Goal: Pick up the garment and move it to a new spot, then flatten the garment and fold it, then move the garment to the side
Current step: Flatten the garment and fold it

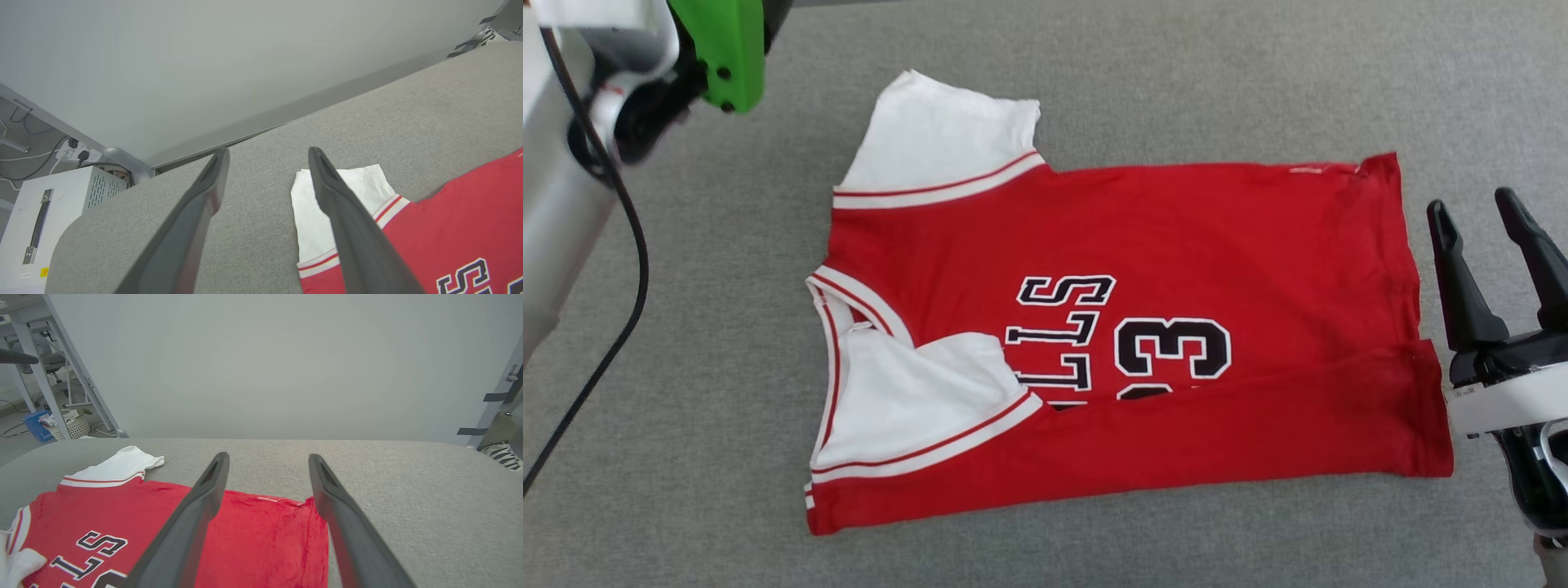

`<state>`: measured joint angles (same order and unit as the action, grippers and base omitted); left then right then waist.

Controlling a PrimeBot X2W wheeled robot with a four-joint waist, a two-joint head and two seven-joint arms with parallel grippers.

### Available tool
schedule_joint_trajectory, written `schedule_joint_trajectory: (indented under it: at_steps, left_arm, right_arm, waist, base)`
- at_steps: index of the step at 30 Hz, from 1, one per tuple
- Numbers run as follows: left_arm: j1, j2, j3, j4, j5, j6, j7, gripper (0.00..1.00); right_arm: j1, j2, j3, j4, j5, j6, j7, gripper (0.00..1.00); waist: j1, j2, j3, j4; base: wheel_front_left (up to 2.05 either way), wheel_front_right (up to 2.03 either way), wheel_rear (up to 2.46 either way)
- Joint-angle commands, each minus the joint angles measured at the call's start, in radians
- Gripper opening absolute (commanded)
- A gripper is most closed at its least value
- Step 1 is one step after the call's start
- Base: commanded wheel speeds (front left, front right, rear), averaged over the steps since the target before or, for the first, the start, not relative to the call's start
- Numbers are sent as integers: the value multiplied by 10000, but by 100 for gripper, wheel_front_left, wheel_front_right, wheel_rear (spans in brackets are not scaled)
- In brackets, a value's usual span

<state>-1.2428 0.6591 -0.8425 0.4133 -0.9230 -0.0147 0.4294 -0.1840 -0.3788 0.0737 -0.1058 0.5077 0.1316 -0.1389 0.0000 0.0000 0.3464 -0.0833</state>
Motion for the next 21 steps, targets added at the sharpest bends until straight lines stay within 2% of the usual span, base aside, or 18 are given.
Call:
schedule_joint_trajectory:
  at_steps: [1, 7, 9, 14, 20, 21]
  left_arm:
    - [-514, -161, -76, 323, -42, -143, 456, 100]
    - [-2052, -913, -631, 1776, -539, -633, 3257, 100]
    - [-2348, -1064, -828, 2173, -554, -725, 3847, 100]
    - [-2627, -1178, -1369, 3049, -163, -877, 4316, 100]
    - [-2235, -1307, -1642, 3910, -275, -1005, 4445, 100]
    - [-2150, -1322, -1704, 3979, -331, -1037, 4531, 89]
  right_arm:
    - [-249, 92, 44, -159, -79, -9, -154, 100]
    - [-775, 110, 304, -454, -79, -9, -324, 100]
    - [-936, 93, 384, -455, -69, -9, -342, 100]
    - [-1250, 94, 556, -386, 1, -9, -457, 100]
    - [-1405, 60, 682, -157, 71, -9, -588, 100]
    - [-1411, 25, 667, -120, 87, -9, -604, 100]
  waist:
    - [0, 0, 1203, -846]
    - [0, 0, 2187, -1293]
    - [0, 0, 2425, -1404]
    - [0, 0, 2807, -1621]
    - [0, 0, 2897, -1682]
    - [0, 0, 2878, -1654]
  base:
    - [0, 0, 0]
    - [0, 0, 0]
    - [0, 0, 0]
    - [0, 0, 0]
    - [0, 0, 0]
    - [0, 0, 0]
